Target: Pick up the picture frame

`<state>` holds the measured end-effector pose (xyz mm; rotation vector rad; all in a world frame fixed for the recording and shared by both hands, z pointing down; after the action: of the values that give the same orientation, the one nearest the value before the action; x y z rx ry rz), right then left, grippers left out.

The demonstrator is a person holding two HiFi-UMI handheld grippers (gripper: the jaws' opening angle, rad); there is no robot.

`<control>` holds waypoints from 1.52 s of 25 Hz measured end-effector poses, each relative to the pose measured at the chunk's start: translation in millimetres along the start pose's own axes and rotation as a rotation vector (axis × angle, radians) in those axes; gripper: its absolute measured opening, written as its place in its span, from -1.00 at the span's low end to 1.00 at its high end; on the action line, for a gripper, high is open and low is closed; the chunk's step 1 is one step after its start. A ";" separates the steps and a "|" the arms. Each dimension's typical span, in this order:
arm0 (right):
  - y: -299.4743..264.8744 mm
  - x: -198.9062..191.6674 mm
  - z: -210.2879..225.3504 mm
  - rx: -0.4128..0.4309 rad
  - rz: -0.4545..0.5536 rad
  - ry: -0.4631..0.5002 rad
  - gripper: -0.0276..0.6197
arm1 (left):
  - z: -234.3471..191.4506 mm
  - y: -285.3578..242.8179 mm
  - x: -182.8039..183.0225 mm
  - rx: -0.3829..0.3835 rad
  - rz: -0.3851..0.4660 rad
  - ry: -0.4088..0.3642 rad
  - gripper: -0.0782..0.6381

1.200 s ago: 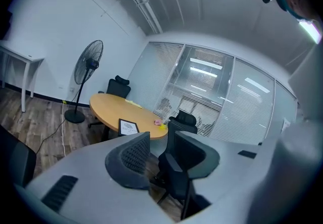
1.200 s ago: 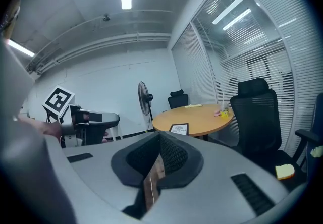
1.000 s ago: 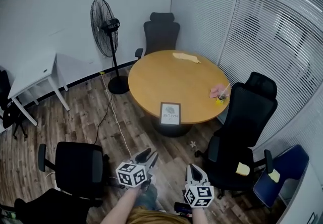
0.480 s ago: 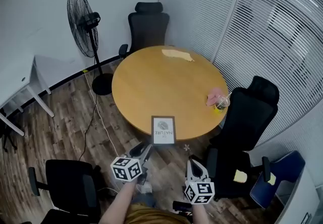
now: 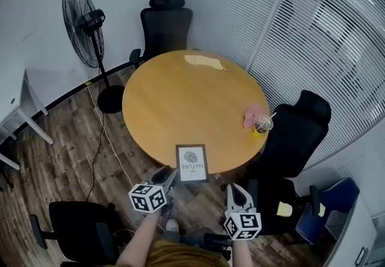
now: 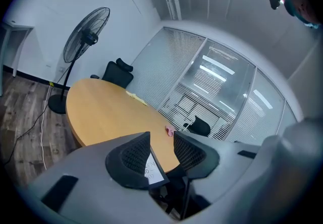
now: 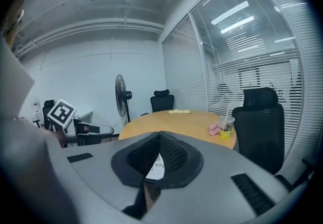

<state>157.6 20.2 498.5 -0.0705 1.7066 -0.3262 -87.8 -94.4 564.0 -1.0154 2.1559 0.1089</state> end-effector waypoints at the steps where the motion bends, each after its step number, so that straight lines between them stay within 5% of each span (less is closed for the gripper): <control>1: -1.5 1.7 3.7 -0.011 0.003 -0.001 -0.88 | -1.2 -2.3 0.8 -0.001 -0.003 0.002 -0.34; 19: -51.5 -21.4 8.4 0.068 -0.038 -0.012 -0.88 | -22.8 -34.3 10.4 0.052 -0.025 0.008 -0.34; 38: -102.6 -63.0 38.1 0.110 -0.171 0.000 -0.88 | -79.1 -70.8 -49.6 0.172 -0.246 0.121 -0.33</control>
<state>190.9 -70.1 580.2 -0.1365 1.6831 -0.5466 -64.4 -140.1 669.3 -1.2008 2.0867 -0.2560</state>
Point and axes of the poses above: the fingertips, and each gripper's own axes: y backward along the fingers, z to its right, x out of its top, the point moved 7 cm from there along y, backward along the fingers, and after that the axes turned 11 degrees about y, right-handed, at the moved point
